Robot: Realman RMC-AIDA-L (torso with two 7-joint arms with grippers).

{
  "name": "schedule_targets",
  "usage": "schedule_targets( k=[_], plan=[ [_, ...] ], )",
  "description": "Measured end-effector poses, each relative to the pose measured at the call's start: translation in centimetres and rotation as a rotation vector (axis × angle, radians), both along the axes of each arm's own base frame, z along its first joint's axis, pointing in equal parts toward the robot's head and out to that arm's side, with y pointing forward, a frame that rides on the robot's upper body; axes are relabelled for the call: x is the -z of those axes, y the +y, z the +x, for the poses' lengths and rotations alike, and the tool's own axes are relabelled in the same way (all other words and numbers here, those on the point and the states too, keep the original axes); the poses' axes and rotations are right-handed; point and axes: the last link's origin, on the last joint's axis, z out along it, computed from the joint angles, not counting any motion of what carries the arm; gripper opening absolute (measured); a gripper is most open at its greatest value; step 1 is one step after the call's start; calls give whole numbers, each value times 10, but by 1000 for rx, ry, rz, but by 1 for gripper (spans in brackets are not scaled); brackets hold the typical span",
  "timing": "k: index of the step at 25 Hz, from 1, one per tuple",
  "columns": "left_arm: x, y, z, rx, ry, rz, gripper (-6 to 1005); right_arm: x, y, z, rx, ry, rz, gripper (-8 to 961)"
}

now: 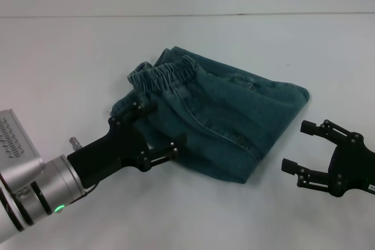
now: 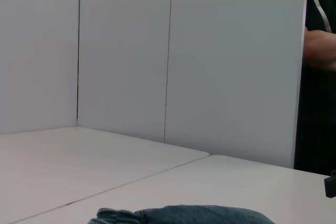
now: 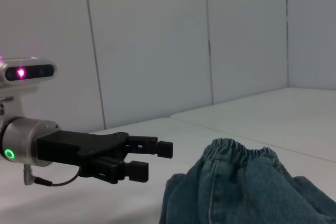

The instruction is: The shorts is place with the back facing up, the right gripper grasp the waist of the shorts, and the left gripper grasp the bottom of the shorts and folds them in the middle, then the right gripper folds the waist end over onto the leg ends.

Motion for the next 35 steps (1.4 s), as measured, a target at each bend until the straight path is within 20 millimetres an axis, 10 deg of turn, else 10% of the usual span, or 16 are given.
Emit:
schedule_targets(
  k=[35],
  plan=[
    [5,-1,1,-4,9,-8,934,8,0,0,4,3,5,957]
  ],
)
